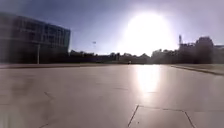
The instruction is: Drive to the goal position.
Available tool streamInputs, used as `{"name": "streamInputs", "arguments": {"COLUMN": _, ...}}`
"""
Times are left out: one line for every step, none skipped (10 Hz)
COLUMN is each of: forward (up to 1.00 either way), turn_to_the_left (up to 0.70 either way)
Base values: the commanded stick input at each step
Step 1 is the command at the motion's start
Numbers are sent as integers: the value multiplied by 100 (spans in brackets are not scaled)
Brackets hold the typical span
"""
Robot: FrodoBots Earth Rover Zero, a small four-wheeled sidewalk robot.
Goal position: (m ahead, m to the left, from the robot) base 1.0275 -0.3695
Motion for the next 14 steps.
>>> {"name": "streamInputs", "arguments": {"forward": 70, "turn_to_the_left": 35}}
{"name": "streamInputs", "arguments": {"forward": 70, "turn_to_the_left": 35}}
{"name": "streamInputs", "arguments": {"forward": 70, "turn_to_the_left": 35}}
{"name": "streamInputs", "arguments": {"forward": 70, "turn_to_the_left": 35}}
{"name": "streamInputs", "arguments": {"forward": 70, "turn_to_the_left": 35}}
{"name": "streamInputs", "arguments": {"forward": 70, "turn_to_the_left": 35}}
{"name": "streamInputs", "arguments": {"forward": 70, "turn_to_the_left": 35}}
{"name": "streamInputs", "arguments": {"forward": 70, "turn_to_the_left": 35}}
{"name": "streamInputs", "arguments": {"forward": 70, "turn_to_the_left": 35}}
{"name": "streamInputs", "arguments": {"forward": 70, "turn_to_the_left": 35}}
{"name": "streamInputs", "arguments": {"forward": 70, "turn_to_the_left": 35}}
{"name": "streamInputs", "arguments": {"forward": 70, "turn_to_the_left": 35}}
{"name": "streamInputs", "arguments": {"forward": 70, "turn_to_the_left": 35}}
{"name": "streamInputs", "arguments": {"forward": 70, "turn_to_the_left": 35}}
